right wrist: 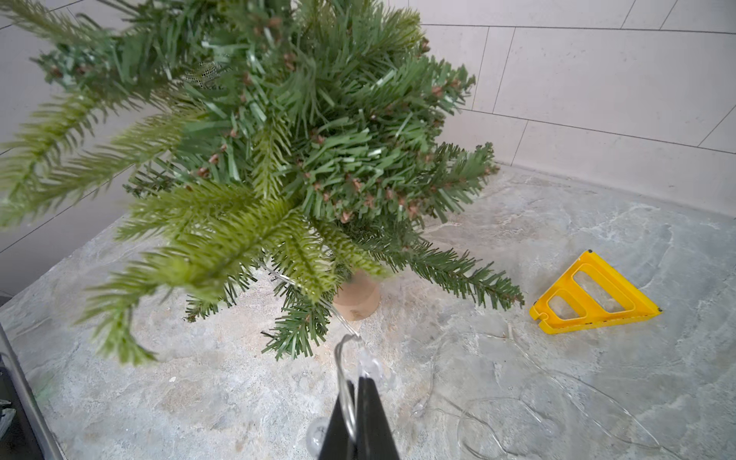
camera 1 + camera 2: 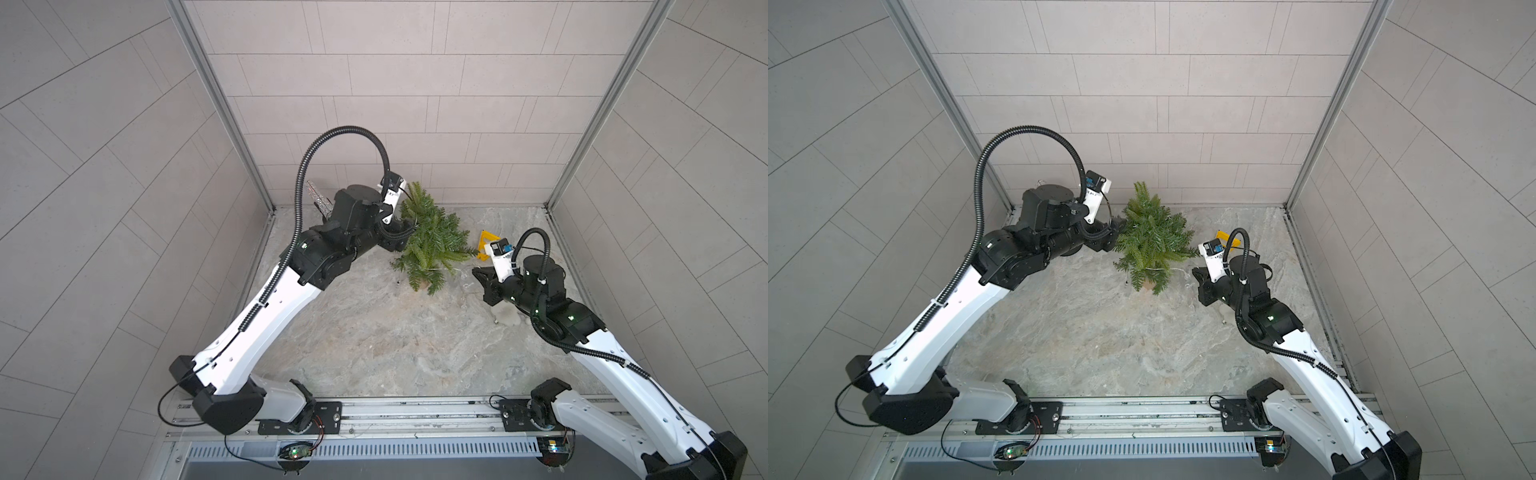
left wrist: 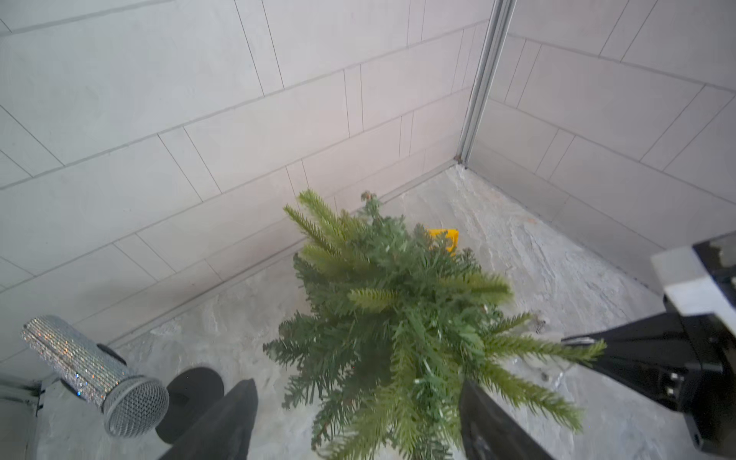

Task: Remove string lights from the small christmas tree
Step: Remove the light string from the Christmas tree.

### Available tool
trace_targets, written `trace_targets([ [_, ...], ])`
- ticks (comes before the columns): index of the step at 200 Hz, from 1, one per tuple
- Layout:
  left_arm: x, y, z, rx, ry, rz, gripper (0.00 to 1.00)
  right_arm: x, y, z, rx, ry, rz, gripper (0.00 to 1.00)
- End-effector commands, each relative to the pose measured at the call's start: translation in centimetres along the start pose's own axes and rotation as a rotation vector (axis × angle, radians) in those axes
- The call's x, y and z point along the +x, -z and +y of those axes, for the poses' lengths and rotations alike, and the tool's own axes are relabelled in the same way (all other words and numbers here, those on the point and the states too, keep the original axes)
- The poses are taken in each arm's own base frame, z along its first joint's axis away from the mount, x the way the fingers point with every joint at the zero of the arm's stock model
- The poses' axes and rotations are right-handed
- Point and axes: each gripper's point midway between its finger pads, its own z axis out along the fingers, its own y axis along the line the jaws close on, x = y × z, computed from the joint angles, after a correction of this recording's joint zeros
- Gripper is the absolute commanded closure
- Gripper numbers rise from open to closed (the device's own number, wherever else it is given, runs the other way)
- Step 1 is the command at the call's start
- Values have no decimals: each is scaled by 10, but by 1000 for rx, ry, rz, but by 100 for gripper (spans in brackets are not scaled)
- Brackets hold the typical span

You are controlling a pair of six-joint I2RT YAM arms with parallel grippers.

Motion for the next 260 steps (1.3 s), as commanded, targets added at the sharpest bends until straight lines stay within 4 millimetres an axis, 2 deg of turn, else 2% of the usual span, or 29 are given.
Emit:
trace_targets([
  [1, 21, 13, 0, 16, -14, 44, 20, -12, 6, 6, -19, -19, -45, 100],
  [28, 39, 35, -12, 106, -47, 42, 23, -11, 12, 16, -66, -56, -26, 100],
  [54, 69, 49, -42, 289, -135, 53, 24, -7, 19, 29, -127, -95, 5, 100],
  [94, 90, 58, -73, 472, -202, -6, 25, 4, 33, 59, -233, -57, 27, 100],
  [121, 90, 58, -101, 609, -231, -46, 24, 4, 41, 78, -314, -25, 50, 100],
  [149, 84, 54, -125, 691, -289, -71, 22, -8, 57, 103, -443, 17, 38, 100],
  [183, 77, 47, -146, 790, -324, -121, 18, -24, 75, 119, -524, 72, 12, 100],
  [222, 60, 30, -150, 757, -386, -185, 16, -29, 81, 135, -616, 85, 3, 100],
  [243, 60, 23, -159, 802, -386, -180, 16, -33, 80, 138, -629, 89, -7, 100],
  [260, 64, 9, -162, 802, -383, -157, 19, -32, 79, 143, -657, 96, 4, 100],
])
